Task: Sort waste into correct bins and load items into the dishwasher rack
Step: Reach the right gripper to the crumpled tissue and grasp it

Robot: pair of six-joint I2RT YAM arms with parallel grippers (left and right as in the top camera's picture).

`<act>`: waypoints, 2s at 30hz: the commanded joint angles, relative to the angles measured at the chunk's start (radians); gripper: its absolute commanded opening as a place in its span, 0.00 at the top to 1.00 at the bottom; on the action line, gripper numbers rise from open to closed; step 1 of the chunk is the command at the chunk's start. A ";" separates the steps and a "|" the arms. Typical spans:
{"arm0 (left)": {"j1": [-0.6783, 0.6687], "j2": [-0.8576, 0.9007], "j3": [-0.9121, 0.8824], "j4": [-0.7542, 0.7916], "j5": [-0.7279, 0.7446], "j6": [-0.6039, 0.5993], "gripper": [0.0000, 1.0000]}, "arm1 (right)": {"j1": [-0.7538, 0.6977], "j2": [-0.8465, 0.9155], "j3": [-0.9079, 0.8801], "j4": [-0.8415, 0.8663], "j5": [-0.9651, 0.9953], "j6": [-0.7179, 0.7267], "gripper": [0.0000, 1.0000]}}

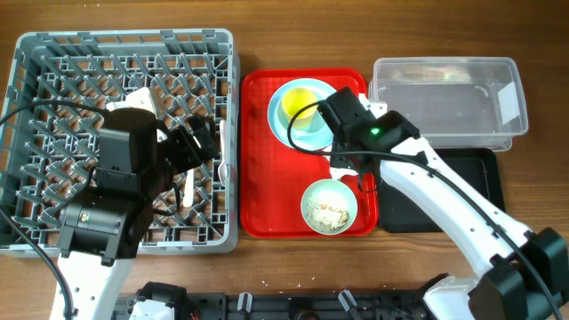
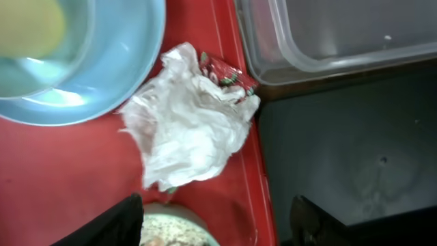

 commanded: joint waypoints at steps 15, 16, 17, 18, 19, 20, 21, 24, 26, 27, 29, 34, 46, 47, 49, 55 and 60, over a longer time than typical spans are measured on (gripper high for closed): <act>0.006 0.000 0.014 0.002 -0.010 0.005 0.00 | -0.055 0.013 -0.323 0.462 -0.148 -0.099 0.50; 0.006 0.000 0.014 0.002 -0.010 0.005 0.00 | -0.055 0.013 -0.323 0.462 -0.150 -0.099 0.62; 0.006 0.000 0.014 0.002 -0.010 0.005 0.00 | -0.055 0.013 -0.323 0.462 -0.152 -0.100 0.73; 0.006 0.000 0.014 0.002 -0.010 0.005 0.00 | -0.055 0.013 -0.323 0.462 -0.152 -0.101 0.84; 0.006 0.000 0.014 0.002 -0.010 0.005 0.00 | -0.055 0.009 -0.321 0.460 -0.158 -0.103 0.94; 0.006 0.000 0.014 0.002 -0.010 0.005 0.00 | -0.055 0.001 -0.314 0.449 -0.169 -0.102 0.96; 0.006 0.000 0.014 0.002 -0.010 0.005 0.00 | -0.055 -0.014 -0.297 0.429 -0.183 -0.102 0.96; 0.006 0.000 0.014 0.002 -0.010 0.005 0.00 | -0.055 -0.095 -0.196 0.339 -0.206 -0.111 0.96; 0.006 0.000 0.014 0.002 -0.010 0.005 0.00 | -0.055 -0.157 -0.143 0.313 -0.235 -0.142 0.96; 0.006 0.000 0.014 0.002 -0.010 0.005 0.00 | -0.055 -0.196 -0.126 0.310 -0.246 -0.155 0.96; 0.006 0.000 0.014 0.002 -0.010 0.005 0.00 | -0.056 -0.274 -0.123 0.310 -0.242 -0.155 0.96; 0.006 0.000 0.014 0.002 -0.010 0.005 0.00 | -0.056 -0.356 -0.123 0.280 0.015 -0.153 0.96; 0.006 0.000 0.014 0.002 -0.010 0.005 0.00 | -0.064 -0.166 -0.182 0.316 -0.308 -0.286 0.89; 0.006 0.000 0.014 0.002 -0.010 0.005 0.00 | -0.064 -0.126 -0.189 0.322 -0.296 -0.315 0.87; 0.006 0.000 0.014 0.002 -0.010 0.005 0.00 | -0.064 -0.024 -0.192 0.332 -0.216 -0.322 0.83; 0.006 0.000 0.014 0.002 -0.010 0.005 0.00 | -0.064 0.154 -0.192 0.465 -0.209 -0.314 0.66; 0.006 0.000 0.014 0.002 -0.010 0.005 0.00 | -0.064 0.163 -0.192 0.471 -0.207 -0.315 0.36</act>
